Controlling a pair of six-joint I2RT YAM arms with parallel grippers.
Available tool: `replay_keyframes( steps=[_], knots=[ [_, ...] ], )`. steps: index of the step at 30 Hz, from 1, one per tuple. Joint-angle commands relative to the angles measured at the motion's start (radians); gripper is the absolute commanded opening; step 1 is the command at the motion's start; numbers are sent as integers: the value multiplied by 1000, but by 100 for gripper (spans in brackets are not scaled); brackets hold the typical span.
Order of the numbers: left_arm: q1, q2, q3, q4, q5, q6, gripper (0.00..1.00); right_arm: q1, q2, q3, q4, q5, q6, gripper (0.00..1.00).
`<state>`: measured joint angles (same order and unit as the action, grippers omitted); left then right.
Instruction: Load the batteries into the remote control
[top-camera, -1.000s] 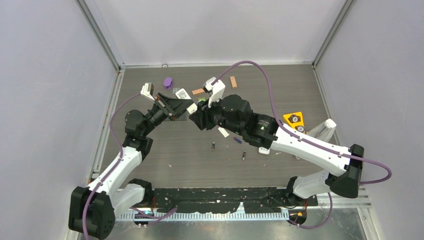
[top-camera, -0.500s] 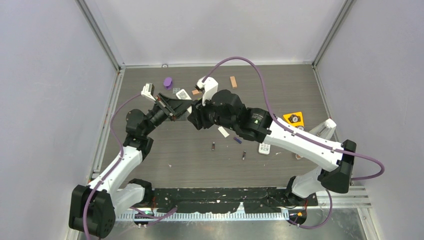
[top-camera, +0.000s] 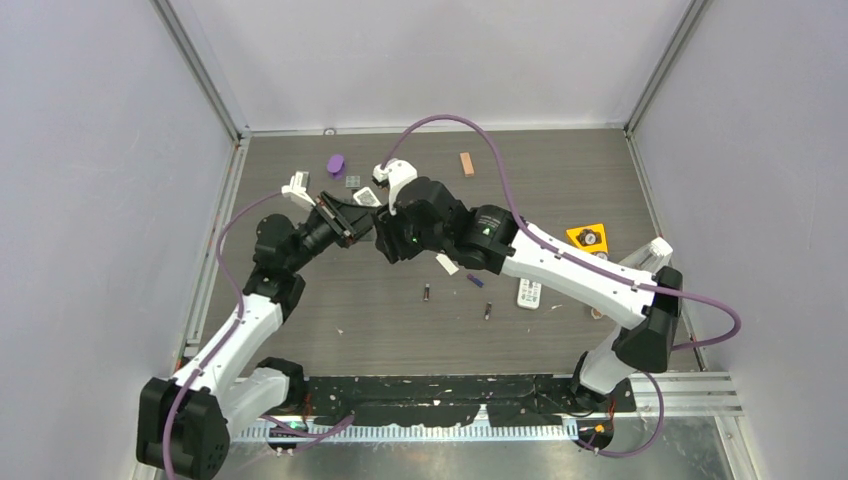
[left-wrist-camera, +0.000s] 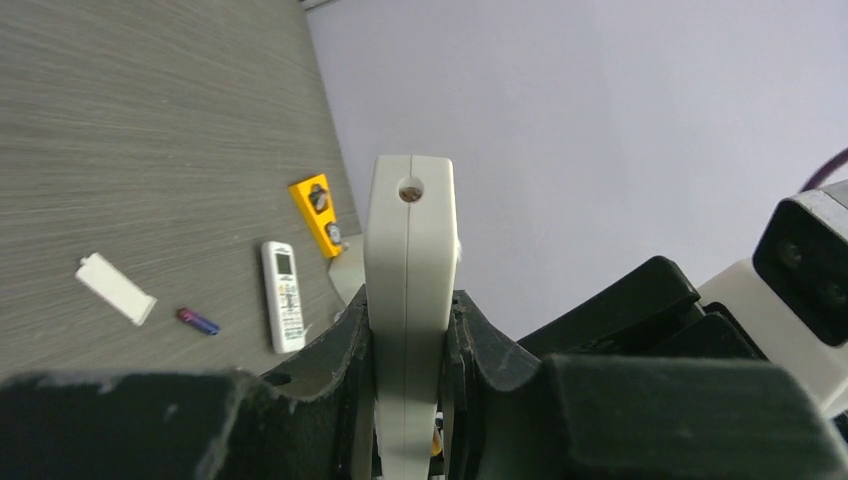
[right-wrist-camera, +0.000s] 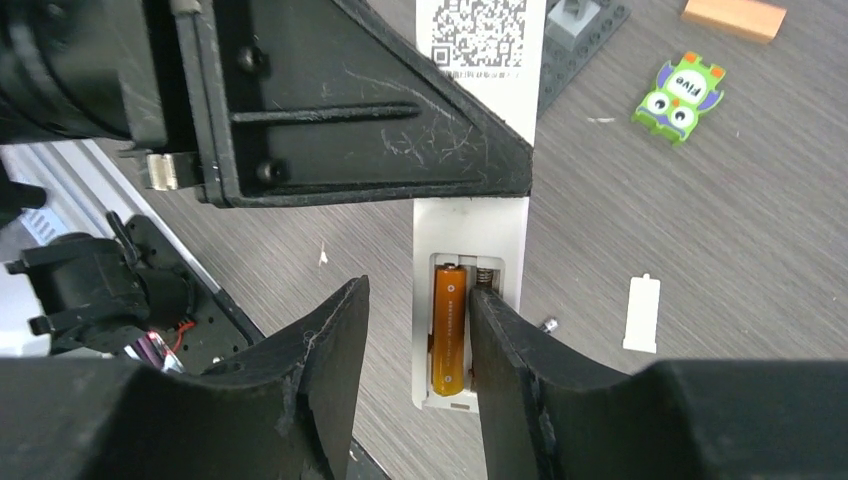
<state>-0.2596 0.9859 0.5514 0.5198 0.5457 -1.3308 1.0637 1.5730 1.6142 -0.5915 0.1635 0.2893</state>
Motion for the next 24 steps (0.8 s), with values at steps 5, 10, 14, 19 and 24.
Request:
replay_keyframes(
  steps=[5,10,14,19,24],
  knots=[
    [-19,-58,184,-574,-206,427,0,-54,33,-75,34,-27,-5,51],
    [-50,48,231,-784,-324,496,0,-100,18,-193,120,-80,33,51],
    [-151,186,322,-987,-487,528,0,-106,23,-294,181,-86,39,48],
    [-253,329,414,-1128,-660,527,0,-107,33,-400,263,-102,60,46],
    [-329,461,497,-1241,-824,512,0,-107,62,-474,325,-89,108,44]
  ],
)
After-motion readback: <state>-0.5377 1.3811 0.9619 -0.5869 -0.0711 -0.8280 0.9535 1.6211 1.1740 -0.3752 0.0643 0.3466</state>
